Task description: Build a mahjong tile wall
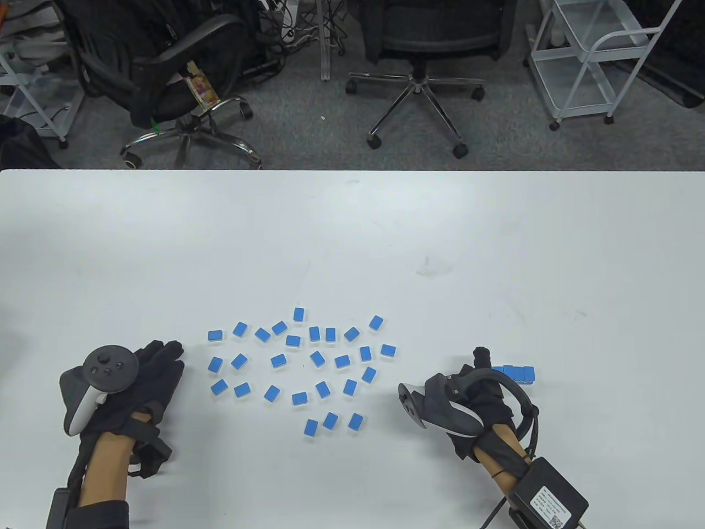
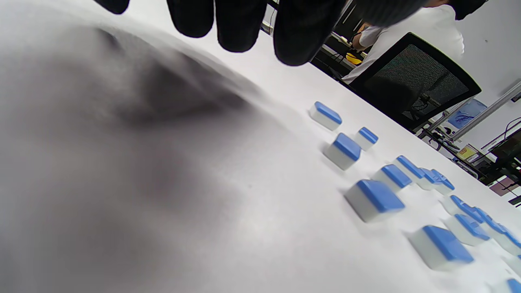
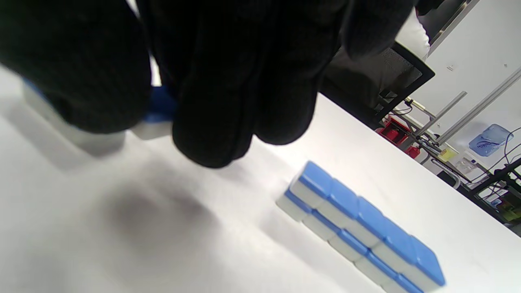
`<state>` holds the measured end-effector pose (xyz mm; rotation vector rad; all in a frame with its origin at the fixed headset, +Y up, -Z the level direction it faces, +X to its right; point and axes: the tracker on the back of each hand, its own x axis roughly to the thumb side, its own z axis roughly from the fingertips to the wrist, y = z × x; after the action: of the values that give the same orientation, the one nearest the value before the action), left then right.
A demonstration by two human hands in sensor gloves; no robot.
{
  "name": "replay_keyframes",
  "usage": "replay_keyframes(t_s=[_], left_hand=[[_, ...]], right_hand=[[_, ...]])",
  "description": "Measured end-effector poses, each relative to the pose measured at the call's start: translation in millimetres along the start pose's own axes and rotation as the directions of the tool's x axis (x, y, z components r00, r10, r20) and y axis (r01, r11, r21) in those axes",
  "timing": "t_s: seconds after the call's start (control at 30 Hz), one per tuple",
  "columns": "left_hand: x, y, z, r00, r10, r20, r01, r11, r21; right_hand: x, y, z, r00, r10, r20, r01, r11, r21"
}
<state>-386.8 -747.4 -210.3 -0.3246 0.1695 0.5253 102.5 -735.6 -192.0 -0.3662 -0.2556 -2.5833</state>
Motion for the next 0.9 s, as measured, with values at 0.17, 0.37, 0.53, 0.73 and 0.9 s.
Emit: replay_keyframes(t_s=[0.17, 0.37, 0.53, 0.73, 0.9], left_hand=[[-1, 0, 0, 1.000, -0.001, -0.005, 0.001, 1.000, -0.003], [-1, 0, 0, 1.000, 0.001, -0.002, -0.001, 1.000, -0.002], [-1, 0, 0, 1.000, 0.002, -0.002, -0.002, 1.000, -0.004], [-1, 0, 0, 1.000, 0.005, -0.002, -0.005, 1.000, 0.000], [-1, 0, 0, 1.000, 0.003, -0.002, -0.003, 1.000, -0.003]], right_hand=[[9, 5, -5, 0.999, 0.036, 0.010, -0.036, 0.999, 0.015], [12, 13, -10, 1.000, 0.001, 0.019, -0.002, 0.999, 0.051], [13, 14, -10, 1.000, -0.012, 0.024, 0.011, 0.999, 0.041], [15, 15, -11, 0.999, -0.020, 0.041, 0.018, 0.999, 0.028], [15, 15, -11, 0.999, -0.027, 0.043, 0.026, 0.999, 0.025]])
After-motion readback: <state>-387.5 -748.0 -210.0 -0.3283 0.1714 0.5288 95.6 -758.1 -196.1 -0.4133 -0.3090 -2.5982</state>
